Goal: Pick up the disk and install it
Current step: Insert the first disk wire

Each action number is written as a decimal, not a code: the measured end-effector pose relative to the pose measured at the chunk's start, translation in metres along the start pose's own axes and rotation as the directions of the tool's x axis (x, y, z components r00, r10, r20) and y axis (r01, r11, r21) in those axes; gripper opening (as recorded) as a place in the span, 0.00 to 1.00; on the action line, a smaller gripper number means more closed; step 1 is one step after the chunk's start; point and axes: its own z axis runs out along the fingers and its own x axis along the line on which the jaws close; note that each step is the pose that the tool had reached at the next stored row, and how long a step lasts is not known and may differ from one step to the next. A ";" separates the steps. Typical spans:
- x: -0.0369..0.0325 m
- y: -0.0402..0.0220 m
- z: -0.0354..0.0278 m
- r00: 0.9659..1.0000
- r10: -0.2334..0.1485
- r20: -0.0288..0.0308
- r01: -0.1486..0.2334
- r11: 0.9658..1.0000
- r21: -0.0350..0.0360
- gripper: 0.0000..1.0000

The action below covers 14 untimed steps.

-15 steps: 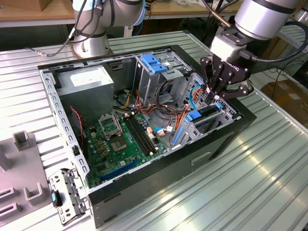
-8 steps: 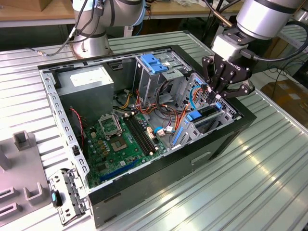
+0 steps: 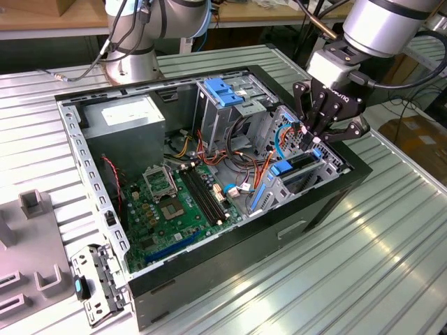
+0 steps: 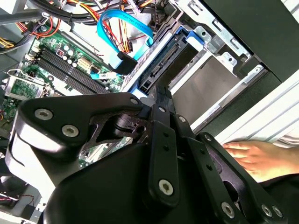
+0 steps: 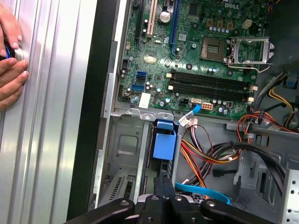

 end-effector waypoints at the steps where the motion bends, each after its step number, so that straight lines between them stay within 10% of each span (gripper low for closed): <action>1: 0.0000 0.0000 0.0000 1.000 0.000 0.000 0.000 1.000 0.000 0.11; 10: 0.0028 -0.0205 -0.0001 1.000 -0.024 0.000 0.024 1.000 -0.002 0.11; 14: 0.0031 -0.0230 0.0003 0.994 -0.105 0.000 0.105 0.994 -0.002 0.11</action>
